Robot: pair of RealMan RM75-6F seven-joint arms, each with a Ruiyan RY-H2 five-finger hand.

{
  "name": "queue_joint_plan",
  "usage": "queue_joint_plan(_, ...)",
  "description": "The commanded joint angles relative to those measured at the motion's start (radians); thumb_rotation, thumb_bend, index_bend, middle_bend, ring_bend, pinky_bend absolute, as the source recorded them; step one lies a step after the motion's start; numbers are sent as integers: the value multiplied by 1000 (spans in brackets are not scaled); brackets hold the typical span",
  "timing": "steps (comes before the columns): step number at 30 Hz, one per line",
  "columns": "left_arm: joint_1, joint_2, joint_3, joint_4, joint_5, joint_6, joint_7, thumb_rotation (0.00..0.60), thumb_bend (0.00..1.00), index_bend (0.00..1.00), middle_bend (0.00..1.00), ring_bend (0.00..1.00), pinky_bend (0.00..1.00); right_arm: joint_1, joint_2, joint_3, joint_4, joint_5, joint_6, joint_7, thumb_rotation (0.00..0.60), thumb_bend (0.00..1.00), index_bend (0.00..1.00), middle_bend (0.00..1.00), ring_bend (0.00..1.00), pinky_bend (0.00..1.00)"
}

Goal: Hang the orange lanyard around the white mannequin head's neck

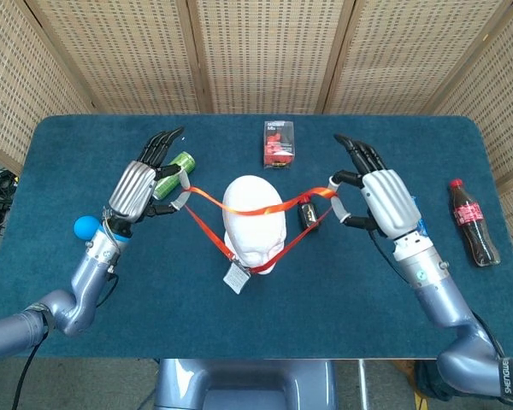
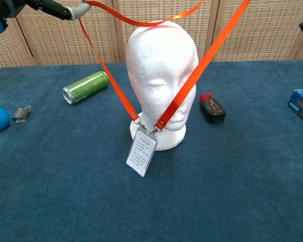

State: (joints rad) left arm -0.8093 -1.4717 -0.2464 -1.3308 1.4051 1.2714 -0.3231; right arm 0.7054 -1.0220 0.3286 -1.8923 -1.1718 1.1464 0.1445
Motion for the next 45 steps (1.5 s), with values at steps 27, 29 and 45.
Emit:
queue_joint_plan(27,35,54,-46,-43,-177,-185,105,573,45,0,0,0,0,90,-92,23,218,297,-84,-286,600,45,0,0,0,0)
queue_joint_plan(29,55,80,-33,-61,-153,-160,120,572,45,0,0,0,0,70,-80,16,211,267,-67,-275,600,66,0,0,0,0)
queue_joint_plan(45,353,361,125,-322,-93,93,366,587,0,0,0,0,0,-160,39,-153,190,-20,55,-199,600,739,29,776,721,872)
